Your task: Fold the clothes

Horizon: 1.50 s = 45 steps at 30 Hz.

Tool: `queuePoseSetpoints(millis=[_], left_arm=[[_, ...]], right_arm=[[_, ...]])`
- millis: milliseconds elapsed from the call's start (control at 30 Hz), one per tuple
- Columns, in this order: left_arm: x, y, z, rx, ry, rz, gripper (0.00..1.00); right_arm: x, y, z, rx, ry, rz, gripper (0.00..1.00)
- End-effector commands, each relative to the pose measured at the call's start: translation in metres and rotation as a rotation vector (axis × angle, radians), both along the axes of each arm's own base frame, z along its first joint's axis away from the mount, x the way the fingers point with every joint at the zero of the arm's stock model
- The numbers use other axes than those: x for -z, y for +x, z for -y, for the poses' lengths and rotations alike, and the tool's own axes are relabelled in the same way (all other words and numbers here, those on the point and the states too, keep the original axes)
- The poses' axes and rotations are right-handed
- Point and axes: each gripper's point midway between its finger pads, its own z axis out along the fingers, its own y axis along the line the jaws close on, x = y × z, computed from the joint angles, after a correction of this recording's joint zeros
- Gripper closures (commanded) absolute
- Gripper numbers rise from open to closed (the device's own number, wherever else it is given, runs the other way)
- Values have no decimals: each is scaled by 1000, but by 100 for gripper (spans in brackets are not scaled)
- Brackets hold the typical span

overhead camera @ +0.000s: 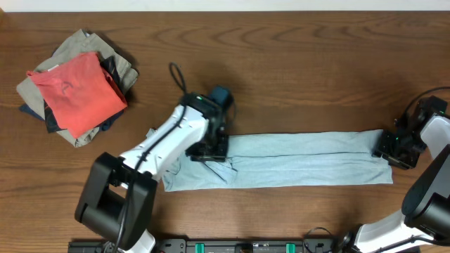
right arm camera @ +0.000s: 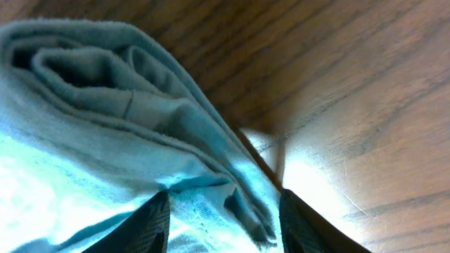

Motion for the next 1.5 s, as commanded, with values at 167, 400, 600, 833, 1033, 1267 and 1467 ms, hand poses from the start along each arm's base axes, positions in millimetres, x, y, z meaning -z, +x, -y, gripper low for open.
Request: queuePoseSetpoints(millis=[167,400,600,833,1033,1267,1467], left_arm=[[-5,27,-56,-190,53,19,55],[-15,41,-99,-309,42,46,55],[-36,48,-125,-393,22,119,55],[-49,48,-133,-420,12,162,55],[-49,43,-133,-420,16,144,55],[-49,43,-133,-420,16,144,55],[-49,43,-133,-420,16,144,55]], right_arm=[[4,-2,1,-16,8,-3,67],[2,1,6,-15,-13,5,99],[-31,22,10,-19,-5,63,99],[-59,32,-5,-46,49,88,99],[-40,11,-2,-62,4,8,99],[-17,-15,-4,-31,21,-44,76],[-12,-14,11,-21,-48,-39,36]])
